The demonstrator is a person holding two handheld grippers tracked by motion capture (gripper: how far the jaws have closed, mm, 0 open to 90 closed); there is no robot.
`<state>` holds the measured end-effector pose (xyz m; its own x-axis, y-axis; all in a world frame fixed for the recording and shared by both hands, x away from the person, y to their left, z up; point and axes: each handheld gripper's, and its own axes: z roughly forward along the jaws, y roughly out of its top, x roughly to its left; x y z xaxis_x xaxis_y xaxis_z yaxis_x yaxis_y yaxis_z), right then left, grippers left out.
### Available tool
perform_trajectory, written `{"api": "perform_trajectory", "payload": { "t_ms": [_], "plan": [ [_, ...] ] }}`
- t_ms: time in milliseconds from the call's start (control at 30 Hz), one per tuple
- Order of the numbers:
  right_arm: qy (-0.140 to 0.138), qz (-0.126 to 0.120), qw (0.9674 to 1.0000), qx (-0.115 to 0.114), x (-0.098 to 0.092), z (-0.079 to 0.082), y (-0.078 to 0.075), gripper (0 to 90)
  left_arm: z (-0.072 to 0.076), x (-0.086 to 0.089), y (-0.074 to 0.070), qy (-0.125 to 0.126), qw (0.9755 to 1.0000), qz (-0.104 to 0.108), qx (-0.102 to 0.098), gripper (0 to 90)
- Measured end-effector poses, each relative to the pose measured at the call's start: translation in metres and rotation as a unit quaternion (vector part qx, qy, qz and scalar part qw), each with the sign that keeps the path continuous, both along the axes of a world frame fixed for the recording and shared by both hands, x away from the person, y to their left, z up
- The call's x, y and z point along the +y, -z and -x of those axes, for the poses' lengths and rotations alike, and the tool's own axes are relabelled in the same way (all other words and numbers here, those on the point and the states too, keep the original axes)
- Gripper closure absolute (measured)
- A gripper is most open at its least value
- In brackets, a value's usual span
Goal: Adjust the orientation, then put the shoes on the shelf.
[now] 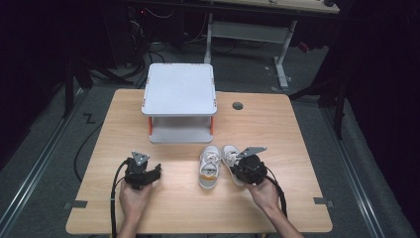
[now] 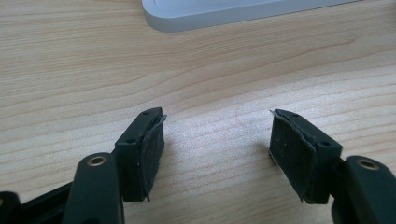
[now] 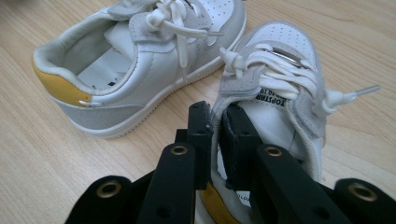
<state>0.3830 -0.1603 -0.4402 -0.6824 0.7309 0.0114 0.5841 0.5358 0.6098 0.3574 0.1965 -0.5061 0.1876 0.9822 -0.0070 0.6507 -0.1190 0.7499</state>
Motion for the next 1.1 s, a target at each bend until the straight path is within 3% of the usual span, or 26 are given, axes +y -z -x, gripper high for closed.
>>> {"api": "perform_trajectory", "payload": {
  "t_ms": [200, 367, 667, 800, 833, 933, 1100],
  "plan": [
    [-0.015, -0.013, 0.9996, 0.02, 0.006, 0.001, 0.002, 77.1, 0.0, 0.0, 0.0, 0.0, 1.0, 0.002, 0.001, 35.4],
    [-0.028, -0.048, 0.9977, 0.039, 0.008, -0.001, 0.007, 69.8, 0.0, 0.0, 0.0, 0.0, 1.0, 0.001, 0.0, 35.4],
    [-0.033, -0.071, 0.996, 0.044, 0.006, -0.001, 0.008, 50.9, 0.0, 0.0, 0.0, 0.0, 1.0, -0.002, 0.0, 35.4],
    [-0.029, -0.09, 0.9948, 0.04, -0.003, 0.002, 0.006, 47.9, 0.0, 0.0, 0.0, 0.001, 1.0, -0.002, 0.0, 35.1],
    [-0.026, -0.106, 0.9934, 0.036, -0.01, 0.004, 0.004, 47.7, 0.0, -0.001, 0.0, 0.001, 1.0, -0.003, 0.0, 35.0],
    [-0.026, -0.117, 0.9925, 0.026, -0.018, 0.007, 0.001, 47.8, 0.0, -0.001, 0.0, 0.001, 1.0, -0.003, 0.001, 34.9],
    [-0.002, -0.127, 0.991, -0.043, -0.044, 0.016, -0.006, 47.4, 0.0, -0.001, 0.0, 0.002, 1.0, -0.005, 0.002, 34.2]
  ]
}}
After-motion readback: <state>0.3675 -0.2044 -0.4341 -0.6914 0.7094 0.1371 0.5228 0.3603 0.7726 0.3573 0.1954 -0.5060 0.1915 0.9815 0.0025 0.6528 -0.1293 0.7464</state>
